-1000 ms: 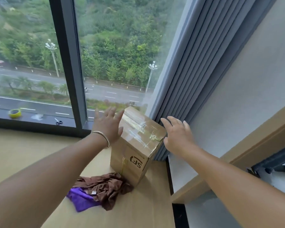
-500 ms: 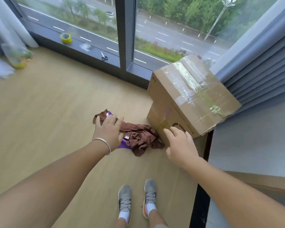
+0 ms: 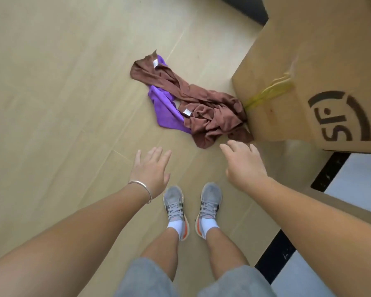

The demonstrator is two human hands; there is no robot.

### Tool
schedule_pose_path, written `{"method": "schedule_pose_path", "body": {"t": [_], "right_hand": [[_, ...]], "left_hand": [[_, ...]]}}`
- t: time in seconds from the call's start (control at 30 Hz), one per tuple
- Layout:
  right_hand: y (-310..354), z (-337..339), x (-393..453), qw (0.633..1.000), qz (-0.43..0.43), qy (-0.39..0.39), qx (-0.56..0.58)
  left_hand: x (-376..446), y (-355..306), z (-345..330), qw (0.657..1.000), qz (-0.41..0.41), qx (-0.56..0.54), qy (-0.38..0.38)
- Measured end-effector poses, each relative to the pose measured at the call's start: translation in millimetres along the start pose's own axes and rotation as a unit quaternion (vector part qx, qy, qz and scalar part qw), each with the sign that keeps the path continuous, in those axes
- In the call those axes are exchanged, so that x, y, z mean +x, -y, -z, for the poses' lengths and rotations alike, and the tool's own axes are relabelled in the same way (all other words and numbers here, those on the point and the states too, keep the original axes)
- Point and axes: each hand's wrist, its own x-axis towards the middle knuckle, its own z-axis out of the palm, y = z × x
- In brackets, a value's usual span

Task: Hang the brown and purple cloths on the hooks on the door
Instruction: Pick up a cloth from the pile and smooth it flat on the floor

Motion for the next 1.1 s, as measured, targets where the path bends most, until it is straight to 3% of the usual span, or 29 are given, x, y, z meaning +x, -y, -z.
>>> {"method": "schedule_pose_path", "body": {"t": [0.33,0.47,0.57,0.7,0.8,1.0,1.1], "right_hand": [[-6,-165,135,1.000,0.014,0.024,-0.014],[-15,-213,197,0.995,0.092,-0.012,-0.035],[-22,-236,240,0.977,0.194,-0.056,-0.066],[-31,-260,285,0.940,0.284,-0.108,-0.154],[-42,-276,305,0.929,0.272,-0.128,-0.215],[-70,-279,331,0.945,0.218,-0.153,-0.188],[-72,-274,328,0.948,0.208,-0.159,-0.182]], "left_hand": [[154,1,-167,0.998,-0.061,0.003,-0.006],[230,7,-200,0.996,-0.075,-0.002,-0.049],[285,16,-209,0.984,-0.150,0.024,-0.095],[347,29,-213,0.938,-0.298,0.106,-0.144],[374,33,-219,0.918,-0.332,0.132,-0.170],[392,20,-219,0.889,-0.380,0.122,-0.227],[384,3,-218,0.902,-0.350,0.118,-0.221]]}}
